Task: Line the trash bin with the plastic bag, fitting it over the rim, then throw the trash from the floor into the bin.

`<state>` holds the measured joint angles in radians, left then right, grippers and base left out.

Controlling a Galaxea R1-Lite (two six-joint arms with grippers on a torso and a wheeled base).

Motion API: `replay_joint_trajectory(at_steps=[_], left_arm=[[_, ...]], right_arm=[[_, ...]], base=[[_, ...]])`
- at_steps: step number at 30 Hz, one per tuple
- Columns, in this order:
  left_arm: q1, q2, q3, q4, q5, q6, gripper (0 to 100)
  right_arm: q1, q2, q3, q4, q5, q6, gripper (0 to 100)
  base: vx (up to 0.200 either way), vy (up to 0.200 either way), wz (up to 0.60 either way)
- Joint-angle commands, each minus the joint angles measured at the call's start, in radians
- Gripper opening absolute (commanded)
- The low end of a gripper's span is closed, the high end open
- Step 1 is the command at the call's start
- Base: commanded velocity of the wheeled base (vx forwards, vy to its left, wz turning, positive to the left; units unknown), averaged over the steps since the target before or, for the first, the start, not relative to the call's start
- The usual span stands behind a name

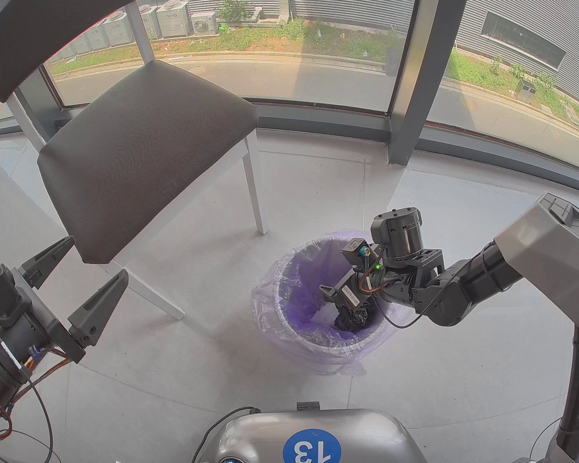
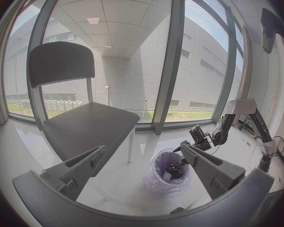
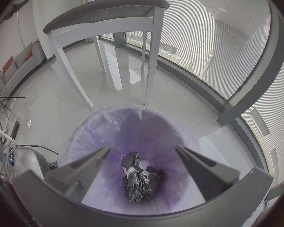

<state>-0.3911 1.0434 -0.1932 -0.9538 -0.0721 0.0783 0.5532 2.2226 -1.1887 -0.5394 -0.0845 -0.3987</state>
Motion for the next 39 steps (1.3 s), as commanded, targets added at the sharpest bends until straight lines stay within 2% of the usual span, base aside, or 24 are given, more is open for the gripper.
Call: replay_joint_trajectory(at_steps=[1, 9, 13, 15, 16, 20, 23, 25, 31, 35, 39], left_arm=[[0.000, 0.000, 0.000, 0.000, 0.000, 0.000, 100], [-0.002, -0.002, 0.001, 0.000, 0.000, 0.001, 100], [-0.005, -0.008, 0.000, 0.000, 0.000, 0.001, 100], [-0.008, -0.011, 0.000, 0.000, 0.000, 0.001, 100], [-0.008, -0.011, 0.000, 0.000, 0.000, 0.001, 100], [-0.015, -0.014, 0.003, -0.010, -0.015, 0.003, 100], [-0.020, -0.028, 0.011, -0.017, -0.051, 0.011, 100], [-0.020, -0.069, 0.020, -0.017, -0.090, 0.063, 100], [-0.020, -0.152, 0.038, -0.013, -0.094, 0.279, 100], [-0.012, -0.191, 0.057, -0.002, -0.095, 0.380, 100], [-0.008, -0.198, 0.063, -0.002, -0.095, 0.393, 100]], right_arm=[[0.001, 0.002, 0.001, -0.002, 0.000, 0.000, 100], [-0.004, -0.006, -0.005, -0.010, -0.006, 0.014, 100], [-0.032, -0.011, -0.006, -0.011, -0.003, 0.032, 100], [-0.050, -0.030, -0.005, -0.010, 0.005, 0.089, 100], [-0.050, -0.030, -0.005, -0.010, 0.005, 0.089, 100], [-0.073, -0.073, 0.021, -0.002, 0.048, 0.232, 100], [-0.095, -0.086, 0.034, -0.002, 0.051, 0.262, 100], [-0.125, -0.093, 0.057, -0.002, 0.048, 0.304, 100], [-0.177, -0.119, 0.129, -0.008, 0.038, 0.357, 100], [-0.199, -0.124, 0.150, -0.007, 0.035, 0.365, 100], [-0.217, -0.127, 0.161, -0.008, 0.026, 0.367, 100]], base=[[0.000, 0.000, 0.00], [0.000, 0.000, 0.00], [0.000, 0.000, 0.00], [0.000, 0.000, 0.00], [0.000, 0.000, 0.00], [0.000, 0.000, 0.00], [0.000, 0.000, 0.00], [0.000, 0.000, 0.00], [0.000, 0.000, 0.00], [0.000, 0.000, 0.00], [0.000, 0.000, 0.00]])
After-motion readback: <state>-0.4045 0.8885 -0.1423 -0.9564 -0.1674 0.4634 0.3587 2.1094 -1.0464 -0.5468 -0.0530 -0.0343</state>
